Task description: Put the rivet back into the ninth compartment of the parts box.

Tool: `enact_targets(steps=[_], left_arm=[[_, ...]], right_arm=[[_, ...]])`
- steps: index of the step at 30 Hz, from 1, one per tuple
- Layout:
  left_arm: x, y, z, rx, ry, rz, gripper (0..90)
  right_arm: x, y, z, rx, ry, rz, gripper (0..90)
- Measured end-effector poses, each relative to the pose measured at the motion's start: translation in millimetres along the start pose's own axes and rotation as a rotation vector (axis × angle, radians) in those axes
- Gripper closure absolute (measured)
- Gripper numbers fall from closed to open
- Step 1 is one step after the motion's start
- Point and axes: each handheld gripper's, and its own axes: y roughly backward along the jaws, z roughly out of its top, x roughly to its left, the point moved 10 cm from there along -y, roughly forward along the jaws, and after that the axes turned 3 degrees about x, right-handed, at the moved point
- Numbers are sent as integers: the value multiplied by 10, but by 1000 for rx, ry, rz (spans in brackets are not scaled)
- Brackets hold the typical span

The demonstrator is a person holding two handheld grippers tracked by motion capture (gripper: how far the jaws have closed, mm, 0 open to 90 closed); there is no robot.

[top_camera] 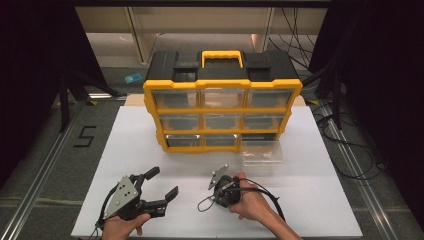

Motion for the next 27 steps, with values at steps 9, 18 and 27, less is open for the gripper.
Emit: enact_targets(steps=[9,18,27], left_arm=[[2,-3,-2,1,-2,0,160],[4,-4,1,-1,-2,0,160],[3,-3,2,-1,1,0,160]], right_arm=[[-83,282,103,-89,7,-37,833],[-210,607,169,-175,-5,-93,833],[-252,719,166,-200,-9,-100,832]])
